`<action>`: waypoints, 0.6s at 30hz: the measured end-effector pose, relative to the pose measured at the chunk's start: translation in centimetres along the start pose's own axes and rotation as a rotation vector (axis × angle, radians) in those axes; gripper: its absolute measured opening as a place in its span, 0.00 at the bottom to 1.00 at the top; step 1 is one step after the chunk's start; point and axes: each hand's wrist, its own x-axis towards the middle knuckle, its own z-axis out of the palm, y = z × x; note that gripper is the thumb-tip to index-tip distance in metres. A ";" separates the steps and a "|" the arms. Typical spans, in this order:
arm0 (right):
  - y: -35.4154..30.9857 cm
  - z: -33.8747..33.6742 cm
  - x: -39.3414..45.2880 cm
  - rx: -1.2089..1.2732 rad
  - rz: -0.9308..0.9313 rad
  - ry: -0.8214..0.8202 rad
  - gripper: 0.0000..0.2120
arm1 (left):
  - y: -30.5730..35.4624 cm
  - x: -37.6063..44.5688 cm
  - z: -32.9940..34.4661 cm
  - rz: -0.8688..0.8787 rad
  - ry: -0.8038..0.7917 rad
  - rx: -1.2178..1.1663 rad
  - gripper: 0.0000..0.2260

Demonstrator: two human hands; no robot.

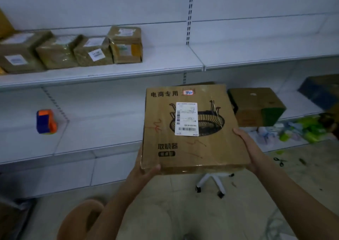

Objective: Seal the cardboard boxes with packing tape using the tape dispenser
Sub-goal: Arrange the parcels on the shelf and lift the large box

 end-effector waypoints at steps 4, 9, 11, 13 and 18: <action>-2.4 -1.9 -2.7 0.023 -0.145 0.056 0.17 | 4.1 1.7 1.5 0.222 -0.062 0.112 0.46; -9.1 -0.8 -2.5 0.032 -0.304 0.043 0.17 | 11.0 5.4 1.9 0.437 0.022 0.124 0.43; -12.7 0.2 -0.9 0.017 -0.309 0.040 0.14 | 13.1 8.0 1.5 0.454 0.077 0.118 0.42; -16.0 1.2 1.7 -0.004 -0.289 0.033 0.16 | 15.1 11.1 0.9 0.439 0.141 0.114 0.38; -22.6 4.9 10.7 -0.023 -0.271 -0.038 0.14 | 18.5 19.7 -1.9 0.415 0.331 0.214 0.36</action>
